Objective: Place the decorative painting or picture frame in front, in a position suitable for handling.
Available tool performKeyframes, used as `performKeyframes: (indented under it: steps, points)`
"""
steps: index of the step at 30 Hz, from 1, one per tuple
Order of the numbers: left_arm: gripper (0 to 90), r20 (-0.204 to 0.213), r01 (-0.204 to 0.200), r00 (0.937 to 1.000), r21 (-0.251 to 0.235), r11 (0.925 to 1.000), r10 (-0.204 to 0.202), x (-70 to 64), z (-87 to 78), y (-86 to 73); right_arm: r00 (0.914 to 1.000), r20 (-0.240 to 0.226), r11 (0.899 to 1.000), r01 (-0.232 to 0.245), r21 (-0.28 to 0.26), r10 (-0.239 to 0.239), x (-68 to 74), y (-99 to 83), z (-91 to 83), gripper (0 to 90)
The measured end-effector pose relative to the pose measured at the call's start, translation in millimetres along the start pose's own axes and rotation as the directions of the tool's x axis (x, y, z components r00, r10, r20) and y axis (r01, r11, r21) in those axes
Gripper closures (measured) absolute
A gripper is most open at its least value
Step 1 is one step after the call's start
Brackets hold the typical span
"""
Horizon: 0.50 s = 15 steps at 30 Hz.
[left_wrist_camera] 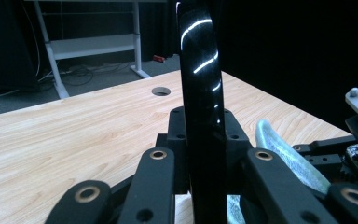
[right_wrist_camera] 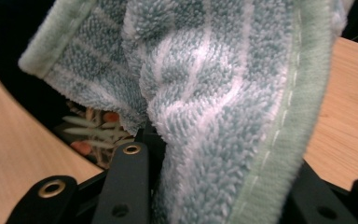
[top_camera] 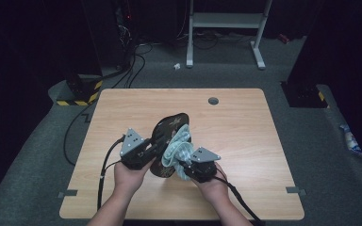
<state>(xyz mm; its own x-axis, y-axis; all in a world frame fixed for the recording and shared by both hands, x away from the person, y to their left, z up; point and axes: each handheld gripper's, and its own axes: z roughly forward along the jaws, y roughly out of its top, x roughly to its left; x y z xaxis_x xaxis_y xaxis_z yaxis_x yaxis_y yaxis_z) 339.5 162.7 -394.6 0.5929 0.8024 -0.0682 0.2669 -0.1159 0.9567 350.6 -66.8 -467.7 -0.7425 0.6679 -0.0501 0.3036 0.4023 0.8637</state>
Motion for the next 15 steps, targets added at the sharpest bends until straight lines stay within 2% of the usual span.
performKeyframes:
  steps: [2,3,4,5,8,9,12,15]
  points:
    - [78.9,0.000,0.009,1.0000,-0.001,1.0000,-0.009,1.3,0.1,-0.2,0.9990,-0.027,0.999,0.034,0.002,-0.034,12.0,0.6,-0.9,65.2]
    - [78.9,0.000,0.013,0.9999,-0.001,0.9999,-0.013,2.1,-0.1,-0.3,0.9961,-0.057,0.998,0.068,0.002,-0.068,26.2,2.2,-2.4,65.2]
    - [78.8,0.000,0.013,0.9999,-0.001,0.9999,-0.013,2.1,-0.1,-0.3,0.9961,-0.057,0.998,0.068,0.002,-0.068,26.2,2.2,-2.4,65.2]
    - [78.8,0.000,0.013,0.9999,-0.001,0.9999,-0.013,2.0,-0.1,-0.3,0.9937,-0.072,0.996,0.086,0.000,-0.086,33.3,2.7,-3.4,65.2]
    - [78.9,0.002,0.014,0.9999,-0.001,0.9999,-0.014,2.2,0.0,-0.3,0.9847,-0.114,0.991,0.133,0.001,-0.132,53.9,2.7,-6.4,65.2]
    - [78.9,0.004,0.016,0.9999,0.000,0.9999,-0.016,2.9,0.1,-0.2,0.9775,-0.126,0.985,0.172,0.008,-0.169,64.3,1.5,-7.3,65.2]
    - [79.0,0.007,0.020,0.9998,0.000,0.9998,-0.020,3.5,0.2,-0.2,0.9759,-0.130,0.984,0.179,0.014,-0.176,67.5,-0.2,-6.2,65.2]
    - [79.1,0.011,0.025,0.9996,0.001,0.9997,-0.025,4.0,0.3,-0.1,0.9780,-0.123,0.985,0.172,0.021,-0.168,62.1,-2.2,-3.5,65.1]
